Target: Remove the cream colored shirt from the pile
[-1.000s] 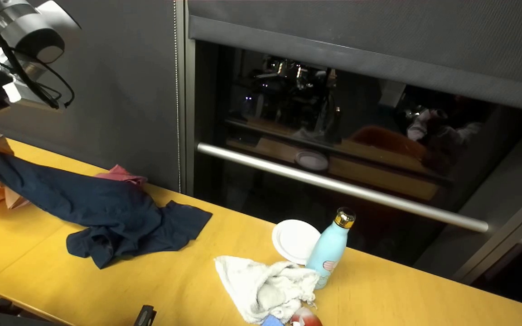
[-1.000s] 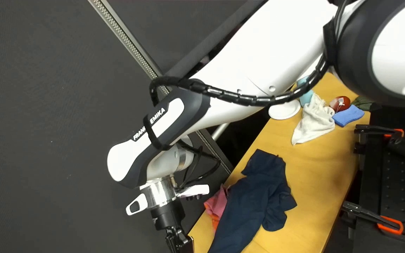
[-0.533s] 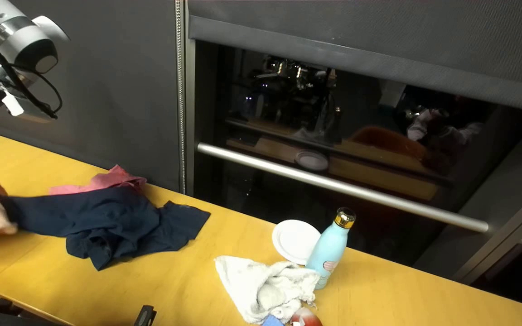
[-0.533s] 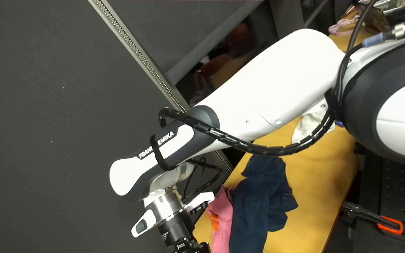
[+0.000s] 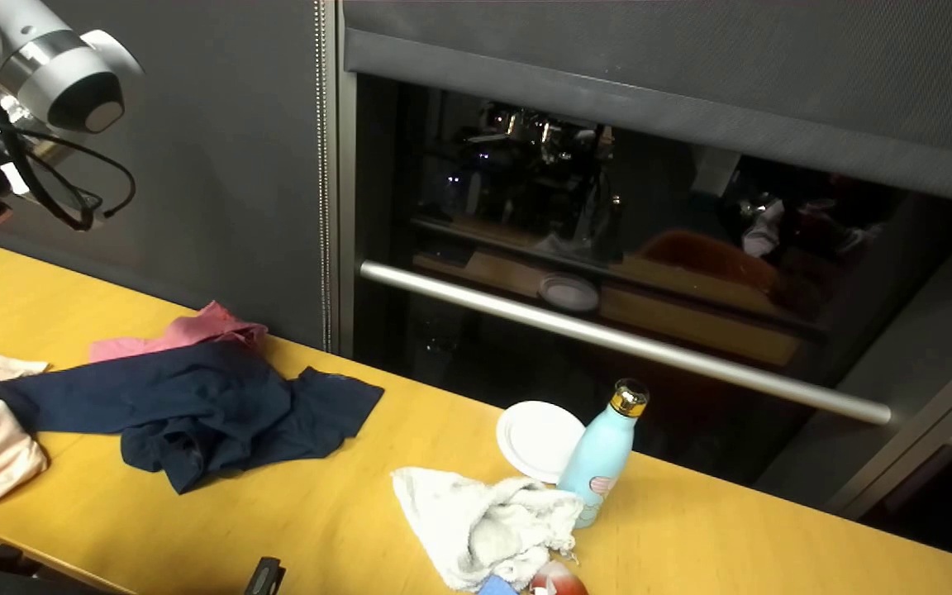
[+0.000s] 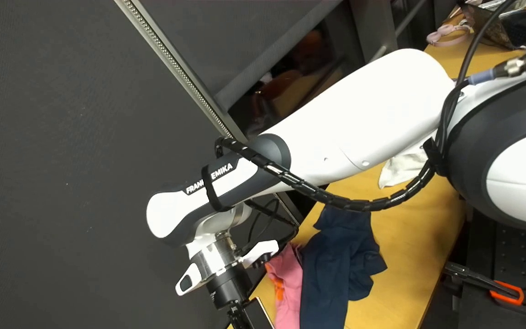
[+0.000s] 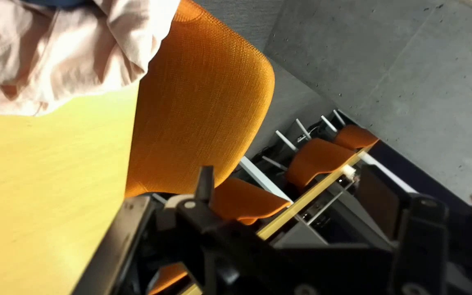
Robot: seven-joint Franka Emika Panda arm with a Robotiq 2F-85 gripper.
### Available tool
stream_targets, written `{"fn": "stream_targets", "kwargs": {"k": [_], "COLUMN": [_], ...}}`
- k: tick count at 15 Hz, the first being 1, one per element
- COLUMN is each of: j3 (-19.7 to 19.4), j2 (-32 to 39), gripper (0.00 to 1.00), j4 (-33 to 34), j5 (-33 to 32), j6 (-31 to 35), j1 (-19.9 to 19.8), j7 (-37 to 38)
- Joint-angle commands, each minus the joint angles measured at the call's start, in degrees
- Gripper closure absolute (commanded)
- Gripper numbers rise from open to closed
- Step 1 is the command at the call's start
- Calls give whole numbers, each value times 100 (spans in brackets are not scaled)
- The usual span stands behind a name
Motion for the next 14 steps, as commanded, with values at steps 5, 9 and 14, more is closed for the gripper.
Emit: {"fn": "stream_targets", "kwargs": {"k": [5,9,14], "j3": [-262,-544,-931], "j2": [-128,-290,-550], "gripper": [0,0,0], "j4": [-8,31,56], "j5": [39,-155,-575], "j6": [7,305,319], "j1": [-665,-861,-869], "j7": [1944,2764,3870]}}
